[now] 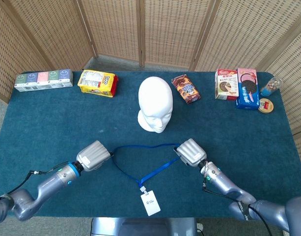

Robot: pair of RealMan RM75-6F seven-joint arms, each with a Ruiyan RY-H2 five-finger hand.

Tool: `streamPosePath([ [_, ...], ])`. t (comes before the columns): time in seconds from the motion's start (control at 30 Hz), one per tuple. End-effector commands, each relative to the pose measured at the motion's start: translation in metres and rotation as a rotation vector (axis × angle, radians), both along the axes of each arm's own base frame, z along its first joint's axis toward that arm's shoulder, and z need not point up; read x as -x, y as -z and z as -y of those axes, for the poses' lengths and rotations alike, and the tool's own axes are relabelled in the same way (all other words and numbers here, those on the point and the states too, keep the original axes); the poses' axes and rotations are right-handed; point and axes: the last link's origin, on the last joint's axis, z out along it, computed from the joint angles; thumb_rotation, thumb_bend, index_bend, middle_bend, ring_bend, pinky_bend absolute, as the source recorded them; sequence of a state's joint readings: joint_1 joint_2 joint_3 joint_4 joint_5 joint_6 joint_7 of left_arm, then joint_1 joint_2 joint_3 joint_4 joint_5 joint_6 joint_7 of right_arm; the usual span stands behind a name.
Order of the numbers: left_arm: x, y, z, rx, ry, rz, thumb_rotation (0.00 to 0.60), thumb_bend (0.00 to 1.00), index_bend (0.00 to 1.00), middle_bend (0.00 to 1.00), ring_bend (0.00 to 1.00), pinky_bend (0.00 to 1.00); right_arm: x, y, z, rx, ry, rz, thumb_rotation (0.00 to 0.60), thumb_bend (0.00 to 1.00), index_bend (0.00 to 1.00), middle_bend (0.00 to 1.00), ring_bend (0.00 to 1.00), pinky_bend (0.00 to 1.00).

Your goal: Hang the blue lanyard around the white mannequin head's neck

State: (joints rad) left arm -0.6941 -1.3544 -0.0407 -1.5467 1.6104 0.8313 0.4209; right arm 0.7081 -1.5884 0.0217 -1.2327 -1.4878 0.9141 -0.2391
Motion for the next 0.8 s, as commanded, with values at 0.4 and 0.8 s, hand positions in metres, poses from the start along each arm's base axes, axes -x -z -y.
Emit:
streamPosePath([
  [0.4, -0.008, 0.029, -0.012, 0.03, 0.011, -0.05, 0.6, 0.24, 0.54, 0.95, 0.93, 0.89, 0.004, 0.001, 0.002, 0.002, 0.015, -0.003, 0.6, 0.51, 0.61, 1.0, 1.0, 1.0],
  [0.8, -0.016, 0.039, -0.02, 0.037, 0.018, -0.067, 0.6, 0.25, 0.54, 0.95, 0.93, 0.89, 0.007, 0.003, 0.004, -0.001, 0.027, -0.003, 0.6, 0.51, 0.62, 1.0, 1.0, 1.0],
])
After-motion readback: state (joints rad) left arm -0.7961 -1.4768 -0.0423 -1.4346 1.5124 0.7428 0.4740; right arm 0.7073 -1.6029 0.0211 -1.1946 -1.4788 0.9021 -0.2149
